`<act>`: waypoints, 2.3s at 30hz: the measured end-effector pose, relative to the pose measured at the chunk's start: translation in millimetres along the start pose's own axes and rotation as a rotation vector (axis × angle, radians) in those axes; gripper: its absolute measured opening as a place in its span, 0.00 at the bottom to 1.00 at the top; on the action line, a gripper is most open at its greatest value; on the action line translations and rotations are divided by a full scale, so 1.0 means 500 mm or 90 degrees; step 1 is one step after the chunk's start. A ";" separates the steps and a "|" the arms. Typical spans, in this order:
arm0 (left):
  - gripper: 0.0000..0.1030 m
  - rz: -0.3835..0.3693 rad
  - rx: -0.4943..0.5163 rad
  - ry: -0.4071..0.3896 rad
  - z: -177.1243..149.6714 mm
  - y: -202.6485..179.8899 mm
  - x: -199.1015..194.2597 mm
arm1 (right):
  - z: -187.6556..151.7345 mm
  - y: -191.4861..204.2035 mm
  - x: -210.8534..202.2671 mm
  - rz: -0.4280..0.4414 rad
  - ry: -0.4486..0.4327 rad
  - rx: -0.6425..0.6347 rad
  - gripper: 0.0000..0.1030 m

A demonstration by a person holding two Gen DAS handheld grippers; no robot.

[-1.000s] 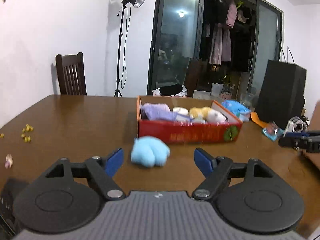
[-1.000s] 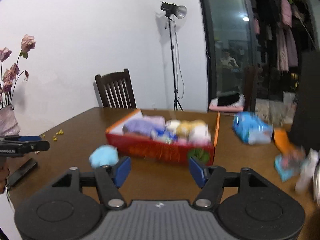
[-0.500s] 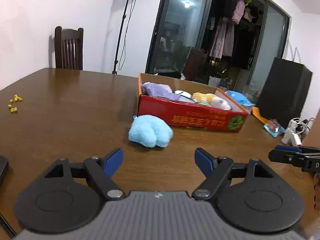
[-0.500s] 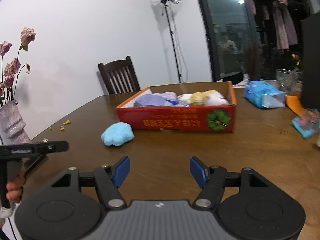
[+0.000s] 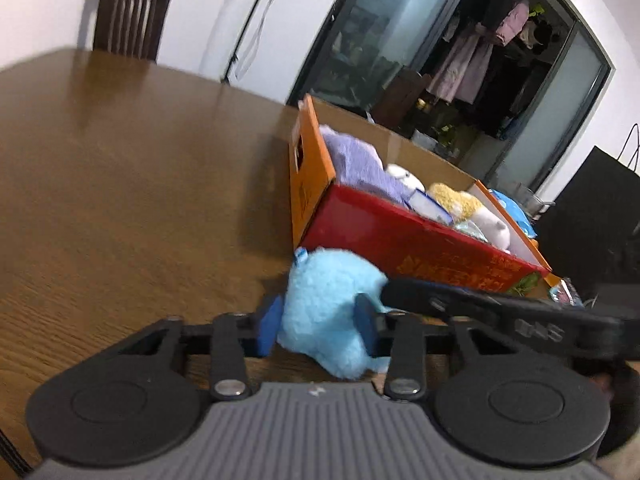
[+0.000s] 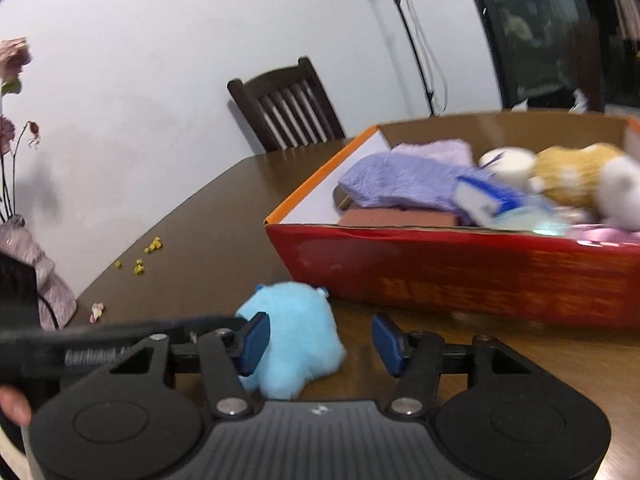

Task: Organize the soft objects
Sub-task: 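Lift the light blue plush with both tools and carry it over the box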

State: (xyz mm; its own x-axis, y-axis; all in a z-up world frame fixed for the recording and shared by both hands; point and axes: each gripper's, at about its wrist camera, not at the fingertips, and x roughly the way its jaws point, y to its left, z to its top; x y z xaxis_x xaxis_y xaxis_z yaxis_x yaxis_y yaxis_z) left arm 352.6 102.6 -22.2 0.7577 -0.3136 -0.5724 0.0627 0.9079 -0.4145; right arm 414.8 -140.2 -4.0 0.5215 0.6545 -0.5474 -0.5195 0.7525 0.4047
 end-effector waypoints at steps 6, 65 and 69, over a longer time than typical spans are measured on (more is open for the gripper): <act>0.32 -0.018 -0.006 0.013 -0.015 -0.010 -0.022 | -0.014 0.001 -0.009 0.033 0.013 0.017 0.27; 0.30 -0.209 0.115 -0.012 0.299 -0.389 0.225 | 0.232 -0.268 -0.307 -0.085 -0.195 0.046 0.33; 0.30 -0.176 0.111 0.010 0.354 -0.379 0.336 | 0.309 -0.349 -0.218 -0.106 -0.165 0.049 0.33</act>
State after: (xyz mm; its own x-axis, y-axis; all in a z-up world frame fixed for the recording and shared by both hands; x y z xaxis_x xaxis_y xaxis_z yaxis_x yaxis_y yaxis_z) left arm 583.0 -72.8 85.6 0.6869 -0.5575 -0.4661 0.3755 0.8215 -0.4292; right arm 553.2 -331.7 98.2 0.7549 0.5118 -0.4101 -0.3653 0.8475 0.3851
